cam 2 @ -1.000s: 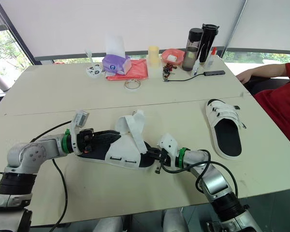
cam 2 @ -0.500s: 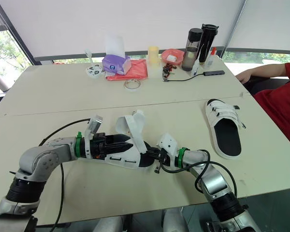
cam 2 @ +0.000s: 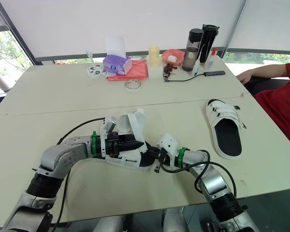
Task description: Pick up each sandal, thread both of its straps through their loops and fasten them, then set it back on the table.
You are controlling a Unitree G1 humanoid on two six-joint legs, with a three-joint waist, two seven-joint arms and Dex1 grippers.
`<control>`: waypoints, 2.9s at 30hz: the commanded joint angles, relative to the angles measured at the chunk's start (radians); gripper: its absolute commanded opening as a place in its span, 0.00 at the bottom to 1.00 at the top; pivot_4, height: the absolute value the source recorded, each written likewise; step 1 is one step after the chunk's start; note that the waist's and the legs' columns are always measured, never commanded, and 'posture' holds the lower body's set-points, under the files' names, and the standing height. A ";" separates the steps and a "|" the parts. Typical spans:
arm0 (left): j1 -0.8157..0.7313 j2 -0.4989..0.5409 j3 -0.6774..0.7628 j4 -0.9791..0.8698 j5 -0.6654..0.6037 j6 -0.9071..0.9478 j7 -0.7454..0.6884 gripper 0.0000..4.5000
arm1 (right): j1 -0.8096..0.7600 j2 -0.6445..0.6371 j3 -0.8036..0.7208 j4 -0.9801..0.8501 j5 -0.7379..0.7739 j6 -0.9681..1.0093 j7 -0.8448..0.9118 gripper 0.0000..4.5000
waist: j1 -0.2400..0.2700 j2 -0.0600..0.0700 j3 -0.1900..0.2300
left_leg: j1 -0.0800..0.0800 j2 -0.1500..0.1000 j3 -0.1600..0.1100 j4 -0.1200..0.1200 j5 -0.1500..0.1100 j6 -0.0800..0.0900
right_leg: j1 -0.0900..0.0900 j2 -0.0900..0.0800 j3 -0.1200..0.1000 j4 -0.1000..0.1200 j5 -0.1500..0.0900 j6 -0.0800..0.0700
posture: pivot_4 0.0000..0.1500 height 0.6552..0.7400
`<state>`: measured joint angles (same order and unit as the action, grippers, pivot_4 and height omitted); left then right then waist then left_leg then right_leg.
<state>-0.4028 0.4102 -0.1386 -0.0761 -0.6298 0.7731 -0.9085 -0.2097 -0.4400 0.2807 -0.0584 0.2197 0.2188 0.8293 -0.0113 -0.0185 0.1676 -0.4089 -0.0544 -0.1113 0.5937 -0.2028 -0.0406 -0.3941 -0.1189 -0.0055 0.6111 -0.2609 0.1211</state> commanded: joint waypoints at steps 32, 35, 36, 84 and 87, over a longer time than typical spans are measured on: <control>-0.105 0.337 0.054 0.070 -0.099 0.088 -0.407 0.01 | 0.027 -0.013 0.023 0.121 -0.075 0.033 -0.036 0.00 | -0.007 0.000 0.001 | -0.003 0.001 -0.001 0.000 0.000 0.000 | -0.005 -0.001 0.001 -0.001 0.000 -0.001 | 1.00 1.00; -0.110 0.347 0.041 0.081 -0.081 0.080 -0.441 0.01 | 0.035 -0.015 0.021 0.113 -0.074 0.036 -0.038 0.00 | -0.007 0.000 0.001 | -0.003 0.001 -0.001 -0.001 0.000 0.000 | -0.006 -0.001 0.001 -0.001 0.000 -0.001 | 1.00 1.00; -0.111 0.353 0.033 0.086 -0.070 0.072 -0.454 0.01 | 0.039 -0.016 0.020 0.108 -0.073 0.038 -0.040 0.00 | -0.006 0.000 0.001 | -0.003 0.001 -0.001 -0.002 0.000 0.000 | -0.006 -0.001 0.001 -0.001 0.000 -0.001 | 1.00 1.00; -0.072 0.406 -0.089 -0.009 0.175 -0.166 -0.552 0.01 | 0.034 0.002 0.024 0.130 -0.079 0.028 -0.054 0.00 | -0.006 0.002 0.001 | -0.004 0.001 -0.001 -0.002 0.000 0.000 | -0.008 -0.002 0.001 -0.001 0.000 0.000 | 1.00 1.00; -0.071 0.403 -0.112 0.017 0.243 -0.240 -0.537 0.01 | 0.031 0.002 0.024 0.133 -0.079 0.026 -0.053 0.00 | -0.005 0.002 0.001 | -0.004 0.001 -0.001 -0.003 0.000 0.000 | -0.009 -0.002 0.001 -0.001 0.000 -0.001 | 1.00 1.00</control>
<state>-0.4766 0.8036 -0.2403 -0.0666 -0.4292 0.5772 -1.4525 -0.2096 -0.4285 0.2892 -0.0453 0.2175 0.1978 0.8251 -0.0165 -0.0169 0.1688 -0.4131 -0.0535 -0.1119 0.5912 -0.2030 -0.0407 -0.4029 -0.1205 -0.0047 0.6104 -0.2608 0.1205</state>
